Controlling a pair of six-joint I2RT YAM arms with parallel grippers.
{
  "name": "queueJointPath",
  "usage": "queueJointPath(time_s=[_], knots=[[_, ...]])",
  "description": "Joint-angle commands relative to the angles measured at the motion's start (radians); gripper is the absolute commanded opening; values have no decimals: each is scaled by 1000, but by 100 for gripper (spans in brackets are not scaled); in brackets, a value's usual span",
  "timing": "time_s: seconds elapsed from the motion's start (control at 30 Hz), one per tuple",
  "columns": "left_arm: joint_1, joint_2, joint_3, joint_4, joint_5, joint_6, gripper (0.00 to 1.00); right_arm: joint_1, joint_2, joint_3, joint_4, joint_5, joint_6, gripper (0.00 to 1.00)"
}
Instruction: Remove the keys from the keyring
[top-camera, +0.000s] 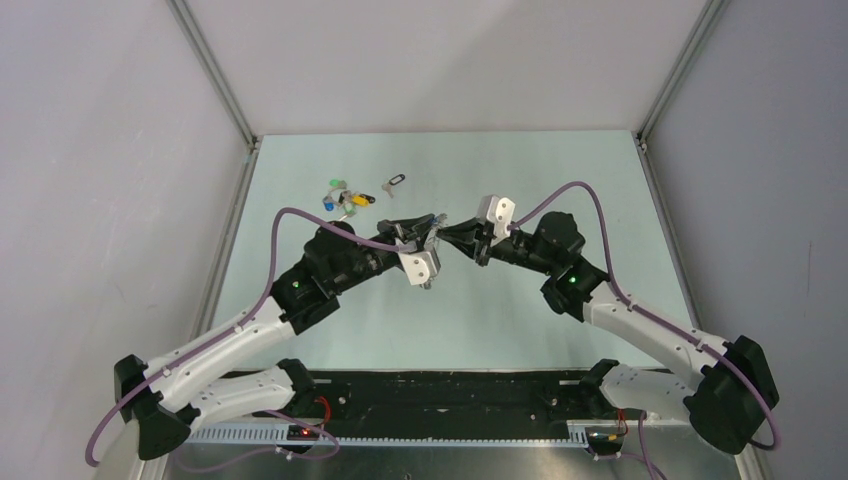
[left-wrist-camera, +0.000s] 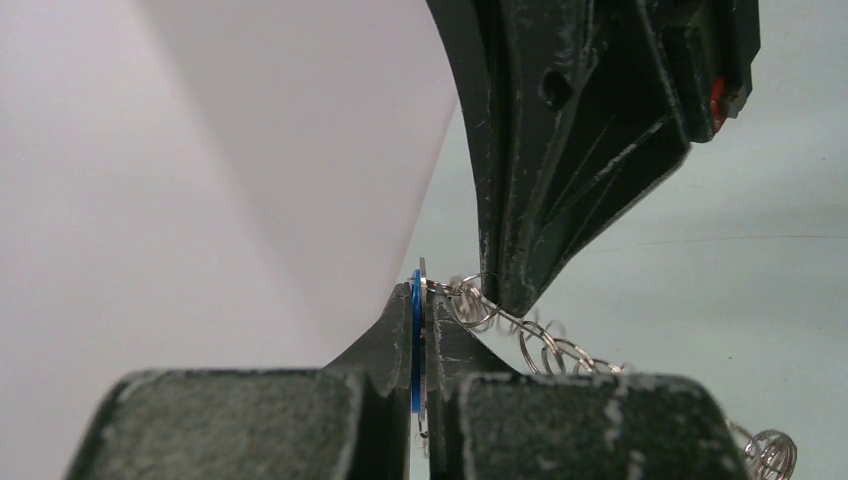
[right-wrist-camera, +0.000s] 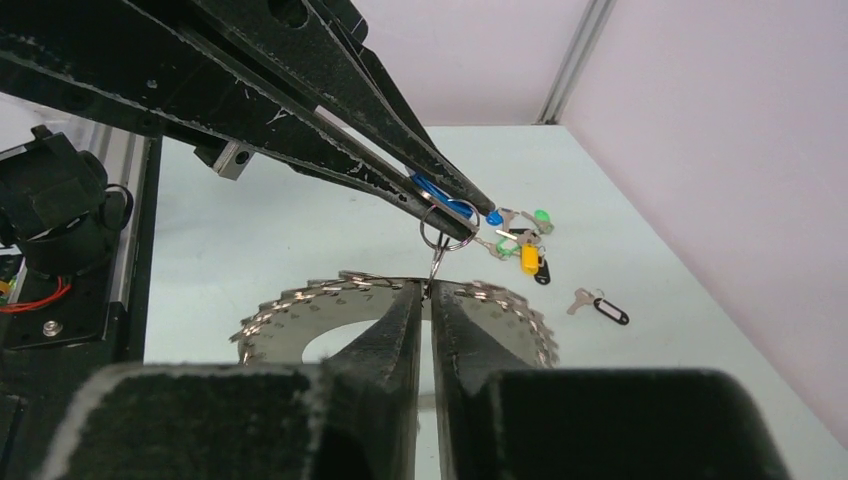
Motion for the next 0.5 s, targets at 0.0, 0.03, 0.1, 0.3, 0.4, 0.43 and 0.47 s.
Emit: queueJointPath(time_s=[0.0,0.03,0.1,0.3,0.4,0.43,0.47], knots=[[-4,-24,14,63,12,-15,0,5,4,31,82,21,-3,2],[-3,-25,13,63,11,-15,0,5,3,32,81,26,-4,0],[-3,-27,12,63,8,-13,0,6,-5,43,50,25,-4,0],[-3,-24,11,63,10,-10,0,9,-10,158,-200,-2,19,0],[-4,-22,11,61,13,-11,0,8,4,227,-323,-24,41,0],[-4,-22,11,61,16,-11,0,5,11,239,-345,-38,51,0],[-3,-19,11,61,18,-13,0,2,14,266,-383,-45,53,0]])
